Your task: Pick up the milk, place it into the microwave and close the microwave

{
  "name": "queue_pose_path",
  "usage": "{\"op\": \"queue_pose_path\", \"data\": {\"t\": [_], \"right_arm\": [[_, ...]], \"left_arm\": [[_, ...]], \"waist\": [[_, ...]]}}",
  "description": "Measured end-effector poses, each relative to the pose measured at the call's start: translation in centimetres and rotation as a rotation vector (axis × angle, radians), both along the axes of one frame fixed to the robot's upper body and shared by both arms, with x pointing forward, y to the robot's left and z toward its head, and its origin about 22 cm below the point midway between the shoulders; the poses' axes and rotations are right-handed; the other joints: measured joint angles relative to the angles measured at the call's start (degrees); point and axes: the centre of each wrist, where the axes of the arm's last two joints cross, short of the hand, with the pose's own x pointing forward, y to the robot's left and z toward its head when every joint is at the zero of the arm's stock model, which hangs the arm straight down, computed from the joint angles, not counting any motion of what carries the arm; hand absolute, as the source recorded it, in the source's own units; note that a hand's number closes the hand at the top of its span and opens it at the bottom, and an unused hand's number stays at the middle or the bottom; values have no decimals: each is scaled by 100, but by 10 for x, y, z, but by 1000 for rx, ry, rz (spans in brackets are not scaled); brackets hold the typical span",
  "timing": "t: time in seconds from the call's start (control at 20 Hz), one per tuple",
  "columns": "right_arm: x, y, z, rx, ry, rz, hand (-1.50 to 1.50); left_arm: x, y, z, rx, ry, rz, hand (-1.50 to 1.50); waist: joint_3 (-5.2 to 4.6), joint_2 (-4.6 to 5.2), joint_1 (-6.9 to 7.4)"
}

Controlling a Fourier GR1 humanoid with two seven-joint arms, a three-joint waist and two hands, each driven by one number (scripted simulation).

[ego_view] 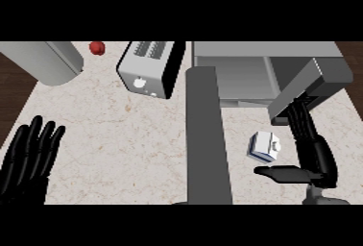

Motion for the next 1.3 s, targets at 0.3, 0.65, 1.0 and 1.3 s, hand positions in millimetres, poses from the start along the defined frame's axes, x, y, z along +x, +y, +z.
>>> {"op": "queue_pose_path", "data": {"t": [0.3, 0.65, 1.0, 1.3], "right_arm": [[-10, -13, -44, -3, 31, -42, -150], [-7, -28, -82, 9, 51, -48, -150], [3, -38, -119, 55, 57, -51, -150], [6, -43, -136, 51, 77, -51, -150]], "left_arm": [[-8, -6, 1, -11, 3, 2, -150], [-11, 0, 3, -3, 1, 0, -150], [-15, -7, 3, -1, 1, 2, -150], [-14, -7, 4, 6, 0, -4, -150]], "waist": [[1, 1, 3], [1, 3, 11], [6, 12, 44], [7, 21, 63]]}}
